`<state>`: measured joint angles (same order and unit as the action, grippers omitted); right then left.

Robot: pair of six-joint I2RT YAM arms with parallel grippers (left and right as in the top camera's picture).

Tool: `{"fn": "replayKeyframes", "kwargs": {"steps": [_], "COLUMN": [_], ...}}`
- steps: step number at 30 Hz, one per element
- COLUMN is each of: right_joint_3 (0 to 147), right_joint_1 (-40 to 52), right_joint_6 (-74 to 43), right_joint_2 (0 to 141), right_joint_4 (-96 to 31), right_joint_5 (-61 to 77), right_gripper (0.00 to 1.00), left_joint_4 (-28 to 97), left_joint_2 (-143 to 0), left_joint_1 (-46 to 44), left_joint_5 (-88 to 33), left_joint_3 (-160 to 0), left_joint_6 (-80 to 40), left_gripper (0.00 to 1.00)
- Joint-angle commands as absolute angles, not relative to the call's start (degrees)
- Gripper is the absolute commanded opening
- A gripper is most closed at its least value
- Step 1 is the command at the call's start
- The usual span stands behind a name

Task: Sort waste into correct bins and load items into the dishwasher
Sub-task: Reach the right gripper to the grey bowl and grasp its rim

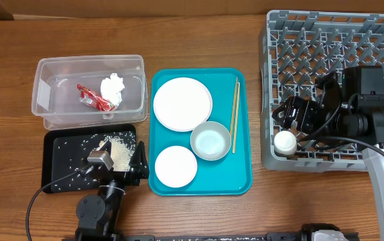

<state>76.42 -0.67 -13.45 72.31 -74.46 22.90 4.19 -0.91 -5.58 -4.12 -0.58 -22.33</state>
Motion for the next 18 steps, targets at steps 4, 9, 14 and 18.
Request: {"fn": "replayKeyframes", "kwargs": {"steps": [4, 9, 14, 18], "right_joint_3": [76.75, 76.75, 74.00, 67.64], "right_joint_1": [-0.71, 0.38, 12.19, 23.79], "right_joint_6": [-19.73, -16.51, -13.28, -19.73], "right_joint_2": [72.29, 72.60, 74.06, 75.72], "right_joint_4": [-65.73, -65.47, -70.08, -65.34], "right_joint_5": [23.88, 29.34, 26.11, 16.93], "right_gripper": [1.00, 1.00, 0.94, 0.84], "left_joint_4": [4.05, 4.05, 4.05, 4.05], "left_joint_2": [-0.25, -0.25, -0.25, -0.25], "left_joint_1": [-5.58, -5.58, -5.58, -5.58], "left_joint_5": [-4.34, -4.34, -4.27, -4.29], "left_joint_3": [-0.27, -0.27, -0.27, -0.27], "left_joint_6": [-22.94, -22.94, -22.92, -22.94], "left_gripper": [1.00, 1.00, 1.00, 1.00]}}
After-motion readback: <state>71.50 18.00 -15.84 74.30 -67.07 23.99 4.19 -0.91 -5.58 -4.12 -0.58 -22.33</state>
